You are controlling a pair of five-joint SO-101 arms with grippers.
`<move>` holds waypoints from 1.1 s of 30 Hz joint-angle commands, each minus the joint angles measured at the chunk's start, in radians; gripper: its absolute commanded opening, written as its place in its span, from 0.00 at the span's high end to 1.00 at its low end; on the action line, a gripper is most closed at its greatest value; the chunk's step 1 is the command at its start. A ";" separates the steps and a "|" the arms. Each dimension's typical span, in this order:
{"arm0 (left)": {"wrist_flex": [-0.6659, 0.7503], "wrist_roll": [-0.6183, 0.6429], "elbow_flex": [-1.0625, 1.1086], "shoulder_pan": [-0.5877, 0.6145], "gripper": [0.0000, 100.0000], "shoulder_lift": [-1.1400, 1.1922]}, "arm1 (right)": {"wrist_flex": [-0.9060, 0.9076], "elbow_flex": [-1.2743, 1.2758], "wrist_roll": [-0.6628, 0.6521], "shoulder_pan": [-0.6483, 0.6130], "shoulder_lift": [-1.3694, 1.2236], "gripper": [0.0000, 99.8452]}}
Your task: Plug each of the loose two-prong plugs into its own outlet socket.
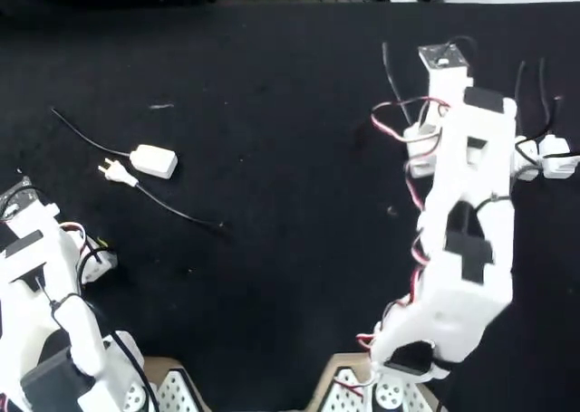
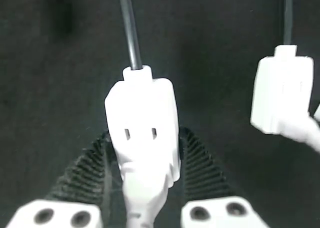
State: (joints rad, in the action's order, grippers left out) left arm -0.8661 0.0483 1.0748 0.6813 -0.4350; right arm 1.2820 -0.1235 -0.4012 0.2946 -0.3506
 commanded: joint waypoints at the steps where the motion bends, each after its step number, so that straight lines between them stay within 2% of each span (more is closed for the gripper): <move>1: 0.018 0.003 -0.005 -0.013 0.78 0.000 | 0.008 -0.185 -0.008 0.044 -0.085 0.99; 9: 0.018 0.003 -0.005 -0.013 0.78 0.000 | 0.129 -0.449 -0.009 0.055 -0.277 0.99; 18: 0.018 0.003 -0.005 -0.013 0.78 0.002 | 0.146 -0.631 -0.009 0.094 -0.460 0.99; 33: 0.018 0.002 -0.005 -0.015 0.78 0.002 | 0.189 -0.679 -0.006 0.089 -0.510 0.99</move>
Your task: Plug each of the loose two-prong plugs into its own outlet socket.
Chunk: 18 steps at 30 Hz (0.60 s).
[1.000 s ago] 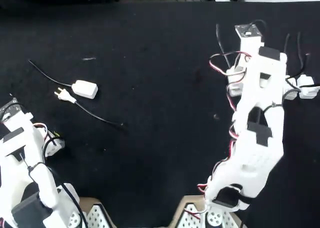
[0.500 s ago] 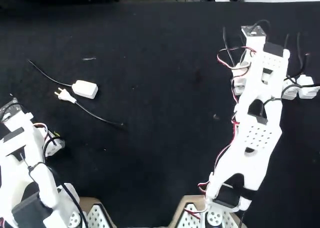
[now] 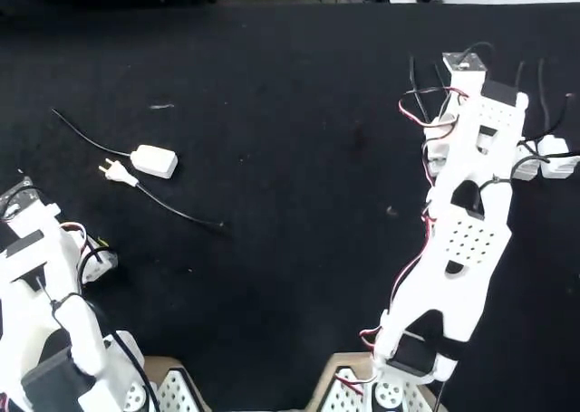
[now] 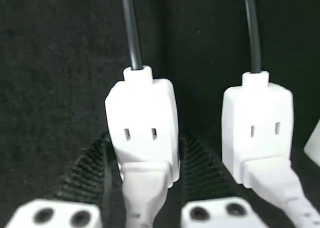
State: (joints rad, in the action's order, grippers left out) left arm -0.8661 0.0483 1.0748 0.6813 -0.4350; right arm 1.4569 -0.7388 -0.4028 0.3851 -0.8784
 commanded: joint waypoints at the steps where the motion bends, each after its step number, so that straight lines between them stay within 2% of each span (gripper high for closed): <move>1: 0.018 0.002 -0.005 -0.015 0.78 0.002 | 0.014 -0.064 -0.003 -0.002 0.018 0.99; 7: 0.018 0.002 -0.005 -0.015 0.78 0.002 | 0.014 -0.061 -0.002 0.002 0.015 0.98; 13: 0.018 0.002 -0.005 -0.015 0.78 0.002 | 0.014 -0.059 -0.002 0.003 0.015 0.89; 18: 0.018 0.002 -0.005 -0.015 0.78 0.002 | 0.014 -0.064 0.014 0.005 0.018 0.88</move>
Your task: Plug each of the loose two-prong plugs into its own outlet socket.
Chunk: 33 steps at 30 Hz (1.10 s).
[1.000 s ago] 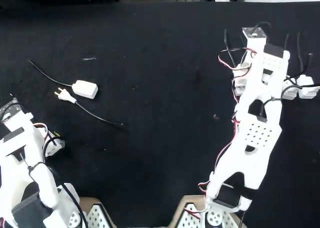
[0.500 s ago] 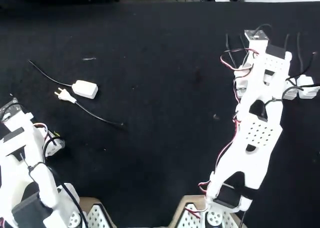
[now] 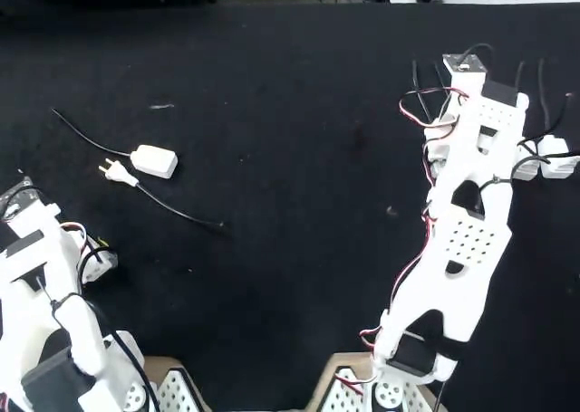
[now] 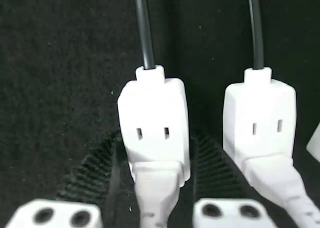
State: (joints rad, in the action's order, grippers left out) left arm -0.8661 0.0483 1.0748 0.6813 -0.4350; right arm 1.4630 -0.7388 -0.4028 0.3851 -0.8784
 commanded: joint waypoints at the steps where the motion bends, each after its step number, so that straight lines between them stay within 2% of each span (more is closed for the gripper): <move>1: 0.018 0.002 -0.005 -0.015 0.78 0.002 | 0.006 -0.065 0.031 0.006 0.021 0.88; 10: 0.018 0.002 -0.005 -0.015 0.78 0.002 | 0.011 -0.174 0.089 -0.002 0.021 0.87; 16: 0.018 0.002 -0.005 -0.015 0.78 0.002 | 0.115 -0.254 0.087 -0.018 0.015 0.75; 25: 0.018 0.002 -0.005 -0.015 0.78 0.002 | 0.160 -0.263 0.087 -0.029 0.021 0.77; 33: 0.018 0.002 -0.005 -0.015 0.78 0.002 | 0.175 -0.409 0.089 -0.061 0.015 0.77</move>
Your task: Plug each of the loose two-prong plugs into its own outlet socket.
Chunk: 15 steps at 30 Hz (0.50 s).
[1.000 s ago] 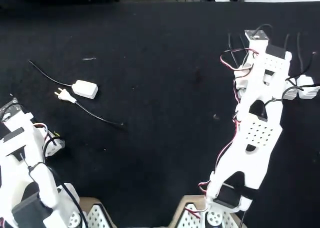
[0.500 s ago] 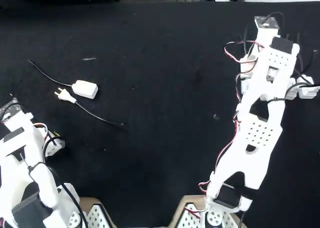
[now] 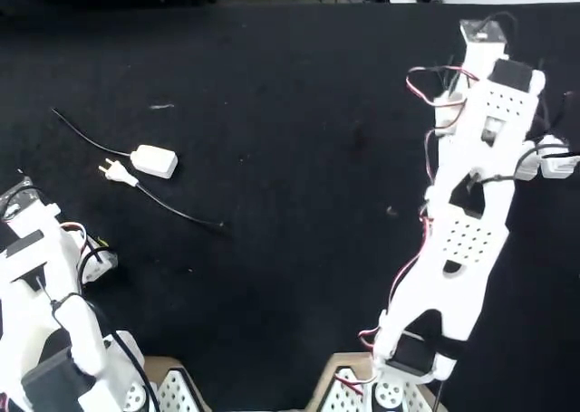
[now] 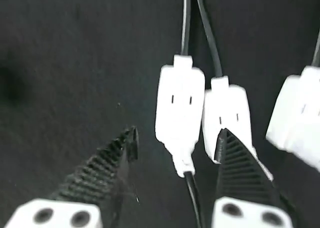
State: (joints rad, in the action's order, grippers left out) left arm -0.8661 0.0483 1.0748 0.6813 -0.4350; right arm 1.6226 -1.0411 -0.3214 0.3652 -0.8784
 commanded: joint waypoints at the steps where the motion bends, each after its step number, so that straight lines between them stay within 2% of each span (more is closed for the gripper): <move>1: 0.018 0.002 -0.005 -0.015 0.78 0.002 | 0.029 -0.114 0.008 -0.043 0.015 0.77; 7: 0.018 0.002 -0.005 -0.015 0.78 0.002 | 0.028 -0.151 0.006 -0.051 0.024 0.78; 13: 0.018 0.002 -0.005 -0.015 0.78 0.002 | 0.141 -0.377 0.012 -0.135 0.044 0.77; 15: 0.018 0.002 -0.005 -0.015 0.78 0.002 | 0.144 -0.429 0.064 -0.152 0.051 0.77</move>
State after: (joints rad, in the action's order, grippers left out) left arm -0.8661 0.0483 1.0748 0.6813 -0.4350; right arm 1.7238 -1.3096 -0.3184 0.2793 -0.8784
